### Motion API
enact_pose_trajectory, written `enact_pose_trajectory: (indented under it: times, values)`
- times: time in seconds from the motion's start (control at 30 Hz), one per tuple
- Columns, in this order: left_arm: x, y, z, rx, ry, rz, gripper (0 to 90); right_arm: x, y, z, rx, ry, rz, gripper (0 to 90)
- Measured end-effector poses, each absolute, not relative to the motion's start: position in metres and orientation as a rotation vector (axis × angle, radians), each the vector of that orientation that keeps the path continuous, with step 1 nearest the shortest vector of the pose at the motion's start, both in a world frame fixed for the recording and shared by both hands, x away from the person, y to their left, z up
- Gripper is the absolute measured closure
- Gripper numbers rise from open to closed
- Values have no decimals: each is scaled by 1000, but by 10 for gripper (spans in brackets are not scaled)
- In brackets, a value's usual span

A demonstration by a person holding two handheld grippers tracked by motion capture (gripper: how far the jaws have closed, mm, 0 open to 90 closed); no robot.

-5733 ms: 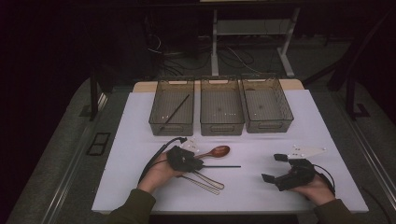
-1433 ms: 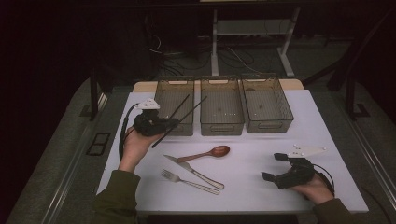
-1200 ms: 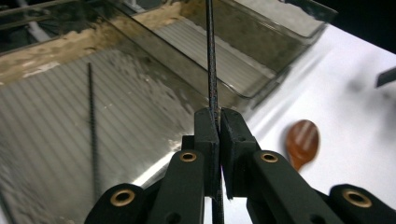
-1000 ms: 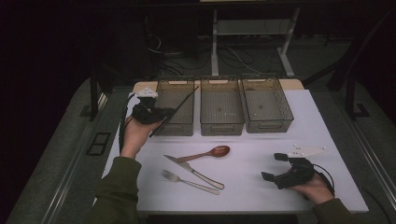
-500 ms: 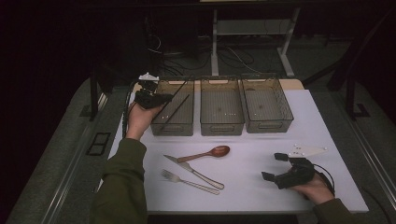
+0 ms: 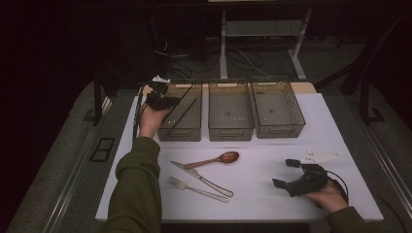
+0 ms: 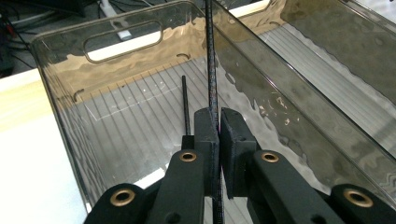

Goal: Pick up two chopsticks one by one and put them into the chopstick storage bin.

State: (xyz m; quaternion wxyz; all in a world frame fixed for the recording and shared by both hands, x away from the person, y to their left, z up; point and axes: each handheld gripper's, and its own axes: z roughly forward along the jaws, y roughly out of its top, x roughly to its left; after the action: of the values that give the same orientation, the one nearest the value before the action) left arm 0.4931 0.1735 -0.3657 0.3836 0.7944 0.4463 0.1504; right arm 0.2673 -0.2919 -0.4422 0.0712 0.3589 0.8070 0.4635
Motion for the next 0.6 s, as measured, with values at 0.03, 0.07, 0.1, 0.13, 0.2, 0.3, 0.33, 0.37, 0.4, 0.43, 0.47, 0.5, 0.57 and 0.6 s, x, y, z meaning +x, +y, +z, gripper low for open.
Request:
enact_pose_trajectory:
  times: [0.03, 0.07, 0.1, 0.13, 0.2, 0.3, 0.33, 0.37, 0.4, 0.43, 0.47, 0.5, 0.57, 0.6]
  values:
    - [493, 173, -367, 2033, 1142, 385, 850, 267, -292, -442, 1076, 2427, 1394, 22]
    - [494, 173, -368, 2040, 1149, 382, 850, 267, -292, -442, 1084, 2424, 1395, 22]
    - [495, 173, -369, 2042, 1159, 376, 849, 267, -292, -442, 1084, 2424, 1394, 22]
    - [495, 173, -370, 2043, 1171, 373, 848, 267, -292, -442, 1084, 2425, 1394, 22]
    - [496, 172, -372, 2041, 1171, 371, 847, 267, -292, -442, 1075, 2428, 1395, 22]
    - [497, 170, -374, 2057, 1171, 365, 837, 267, -292, -442, 1078, 2423, 1398, 22]
    - [497, 170, -374, 2057, 1177, 373, 817, 267, -292, -442, 1076, 2424, 1397, 22]
    - [497, 169, -375, 2050, 1183, 374, 795, 267, -292, -442, 1077, 2425, 1396, 22]
    - [497, 169, -375, 2050, 1185, 377, 778, 267, -292, -442, 1076, 2426, 1396, 22]
    - [497, 169, -374, 2056, 1181, 387, 763, 267, -292, -442, 1078, 2424, 1398, 21]
    - [496, 169, -374, 2057, 1183, 395, 740, 267, -292, -442, 1075, 2425, 1398, 22]
    - [496, 169, -373, 2050, 1177, 393, 726, 267, -292, -442, 1076, 2425, 1398, 22]
    - [495, 168, -371, 2053, 1160, 388, 688, 267, -292, -442, 1077, 2423, 1399, 22]
    - [494, 168, -370, 2053, 1154, 388, 654, 267, -292, -442, 1077, 2423, 1399, 22]
